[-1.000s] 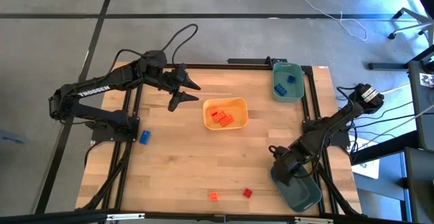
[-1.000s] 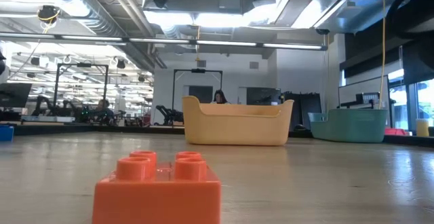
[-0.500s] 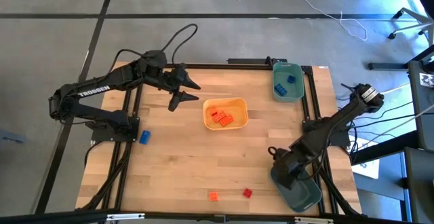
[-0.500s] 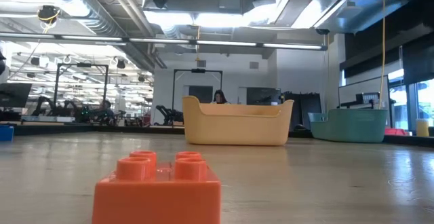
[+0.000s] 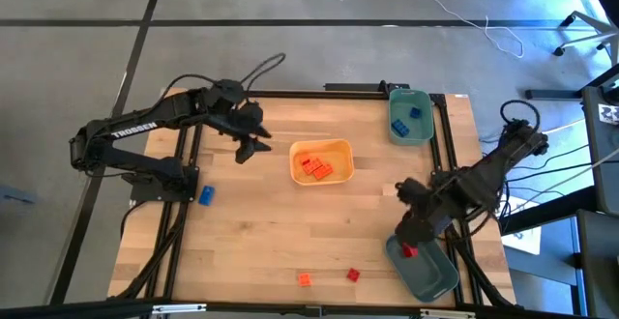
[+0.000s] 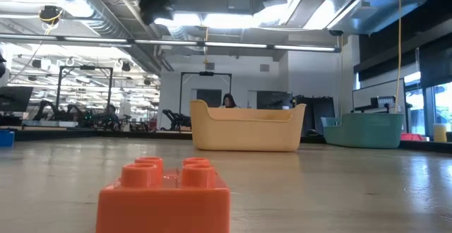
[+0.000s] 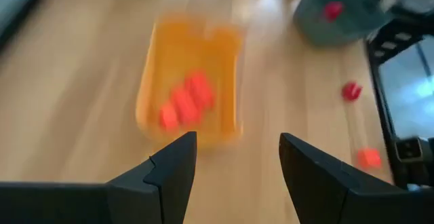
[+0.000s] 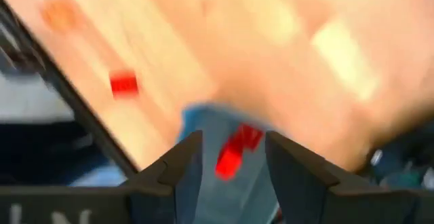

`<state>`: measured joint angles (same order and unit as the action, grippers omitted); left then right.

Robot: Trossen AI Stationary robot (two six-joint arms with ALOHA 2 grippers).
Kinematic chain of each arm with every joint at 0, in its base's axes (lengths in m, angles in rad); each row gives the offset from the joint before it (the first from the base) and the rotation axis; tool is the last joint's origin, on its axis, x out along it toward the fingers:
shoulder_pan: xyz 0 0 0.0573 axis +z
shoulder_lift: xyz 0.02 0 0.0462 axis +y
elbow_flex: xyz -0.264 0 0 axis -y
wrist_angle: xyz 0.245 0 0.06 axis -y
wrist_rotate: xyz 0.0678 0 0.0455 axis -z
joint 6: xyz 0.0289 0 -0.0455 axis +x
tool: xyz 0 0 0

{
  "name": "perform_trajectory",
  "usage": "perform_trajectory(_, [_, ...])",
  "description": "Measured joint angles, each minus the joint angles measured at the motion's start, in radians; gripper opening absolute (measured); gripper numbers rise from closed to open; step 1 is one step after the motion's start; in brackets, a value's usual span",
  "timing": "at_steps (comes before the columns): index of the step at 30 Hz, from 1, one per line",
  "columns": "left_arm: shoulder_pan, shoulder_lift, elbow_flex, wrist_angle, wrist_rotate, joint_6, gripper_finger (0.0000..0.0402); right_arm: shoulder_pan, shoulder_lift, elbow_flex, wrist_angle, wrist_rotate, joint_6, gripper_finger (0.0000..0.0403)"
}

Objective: Sort & place blocks by color
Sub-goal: Put the blue game piece into the green bin

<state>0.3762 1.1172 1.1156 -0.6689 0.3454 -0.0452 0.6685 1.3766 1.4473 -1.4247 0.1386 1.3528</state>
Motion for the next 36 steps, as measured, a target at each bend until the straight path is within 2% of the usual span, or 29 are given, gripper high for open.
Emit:
perform_trajectory(2, [-0.009,0.0,0.0,-0.101,-0.051,-0.079,0.0202,0.0,0.0,0.05,-0.036,0.091,-0.001,0.0161])
perform_trajectory(7, [-0.075,0.0,0.0,-0.406,-0.267,-0.306,0.0202,0.0,0.0,0.146,-0.113,0.267,-0.005,0.0161])
perform_trajectory(14, [-0.213,0.0,0.0,-0.631,-0.31,-0.763,0.0202,-0.015,0.0,0.194,-0.145,0.446,-0.08,0.0161])
perform_trajectory(18, [-0.302,0.0,0.0,-0.723,-0.344,-0.978,0.0202,-0.067,-0.001,0.195,-0.146,0.545,-0.132,0.0161])
perform_trajectory(22, [-0.387,0.0,0.0,-0.772,-0.348,-1.186,0.0202,-0.136,-0.001,0.195,-0.146,0.577,-0.188,0.0161])
perform_trajectory(26, [-0.469,0.003,-0.028,-0.774,-0.342,-1.299,0.0202,-0.212,-0.001,0.195,-0.146,0.578,-0.245,0.0161])
perform_trajectory(32, [-0.582,0.003,-0.199,-0.712,-0.31,-1.402,0.0202,-0.29,-0.001,0.195,-0.131,0.576,-0.36,0.0161])
perform_trajectory(36, [-0.641,0.003,-0.326,-0.533,-0.302,-1.424,0.0202,-0.324,-0.001,0.195,-0.099,0.545,-0.436,0.0161])
